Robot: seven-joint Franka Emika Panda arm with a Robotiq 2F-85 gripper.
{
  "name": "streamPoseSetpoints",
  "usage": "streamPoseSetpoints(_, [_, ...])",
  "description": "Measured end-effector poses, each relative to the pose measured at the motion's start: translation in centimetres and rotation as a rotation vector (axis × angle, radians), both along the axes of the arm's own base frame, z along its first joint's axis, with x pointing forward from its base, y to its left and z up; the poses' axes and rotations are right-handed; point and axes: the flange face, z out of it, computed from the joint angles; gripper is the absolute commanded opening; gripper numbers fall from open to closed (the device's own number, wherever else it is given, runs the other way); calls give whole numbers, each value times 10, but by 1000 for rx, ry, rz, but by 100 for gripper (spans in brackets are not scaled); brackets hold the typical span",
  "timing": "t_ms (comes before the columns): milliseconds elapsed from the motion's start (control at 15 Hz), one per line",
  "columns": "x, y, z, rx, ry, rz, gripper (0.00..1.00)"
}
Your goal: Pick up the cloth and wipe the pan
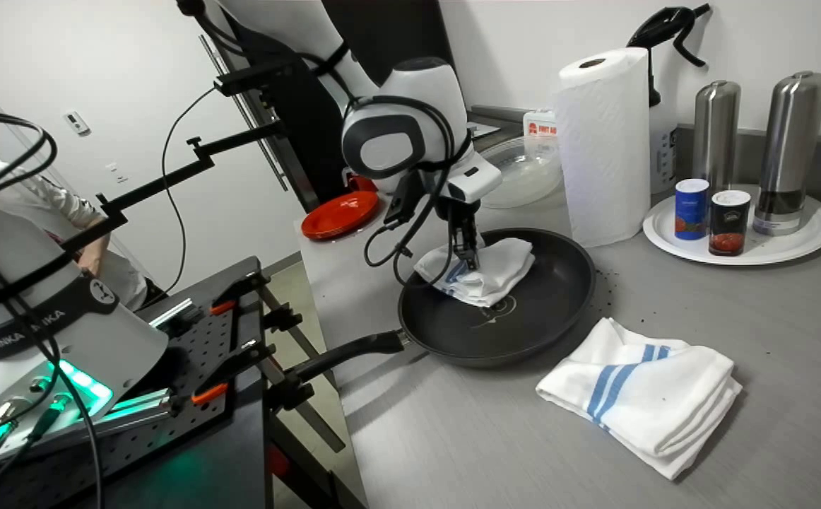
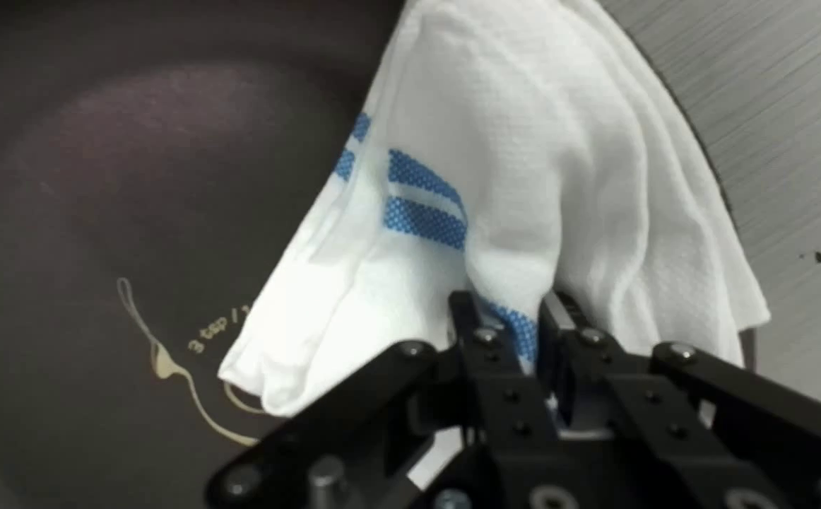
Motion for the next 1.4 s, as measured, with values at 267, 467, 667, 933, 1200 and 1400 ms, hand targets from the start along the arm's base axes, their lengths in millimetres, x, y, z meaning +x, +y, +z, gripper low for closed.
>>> streamPoseSetpoints(267, [-7, -10, -16, -50, 29, -17, 4])
streamPoseSetpoints(467, [-7, -7, -18, -90, 33, -21, 4])
streamPoseSetpoints(667, [-6, -10, -18, -170, 34, -20, 4])
streamPoseSetpoints(933, [-7, -20, -19, -295, 36, -25, 4])
streamPoseSetpoints(1200, [-7, -36, -21, -375, 40, -47, 4])
streamPoseSetpoints(1400, [-8, -50, -23, -416, 46, -67, 4])
